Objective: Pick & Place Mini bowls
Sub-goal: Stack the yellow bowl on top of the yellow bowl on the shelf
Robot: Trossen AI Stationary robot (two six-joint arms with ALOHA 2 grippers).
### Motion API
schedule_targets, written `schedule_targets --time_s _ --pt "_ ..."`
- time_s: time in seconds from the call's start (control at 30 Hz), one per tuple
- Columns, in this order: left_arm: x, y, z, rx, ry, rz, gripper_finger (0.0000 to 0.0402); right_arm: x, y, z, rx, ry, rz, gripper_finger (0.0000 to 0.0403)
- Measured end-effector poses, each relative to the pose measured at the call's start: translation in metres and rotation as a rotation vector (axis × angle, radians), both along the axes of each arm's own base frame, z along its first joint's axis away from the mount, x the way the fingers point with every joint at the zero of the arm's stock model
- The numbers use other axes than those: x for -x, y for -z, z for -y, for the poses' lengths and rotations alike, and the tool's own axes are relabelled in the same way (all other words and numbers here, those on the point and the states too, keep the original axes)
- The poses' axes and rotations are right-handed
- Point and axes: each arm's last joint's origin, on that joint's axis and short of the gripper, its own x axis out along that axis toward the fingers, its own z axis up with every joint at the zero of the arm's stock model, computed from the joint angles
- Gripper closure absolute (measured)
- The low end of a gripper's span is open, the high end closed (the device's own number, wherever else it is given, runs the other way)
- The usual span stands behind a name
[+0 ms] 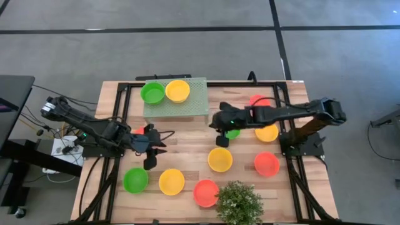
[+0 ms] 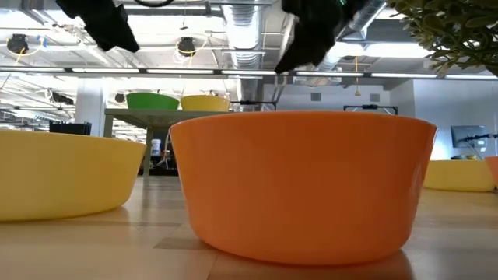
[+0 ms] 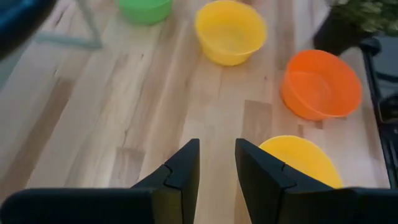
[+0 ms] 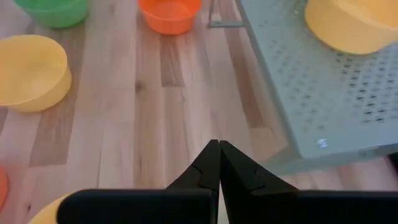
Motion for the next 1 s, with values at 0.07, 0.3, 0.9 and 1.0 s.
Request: schedule_targets --time_s 0.07,0.3,0.9,1.0 --pt "0.005 -0.001 -0.005 0.027 -0.045 -0.013 0.0297 0.006 0.009 -0.001 -0.003 -0.008 0.068 0.0403" --pt "0.013 -0.001 -0.013 0.017 -0.064 -0.068 0.0297 0.021 0.018 0.001 -0.095 -0.012 0.124 0.0403" --pt "-0.050 0.068 0.017 0.141 0.212 -0.343 0.0264 0.018 0.014 0.004 -0.082 -0.008 0.172 0.0403" --pt "-0.058 0.074 0.018 0.192 0.246 -0.341 0.0248 0.018 0.015 0.004 -0.082 -0.008 0.170 0.0403"
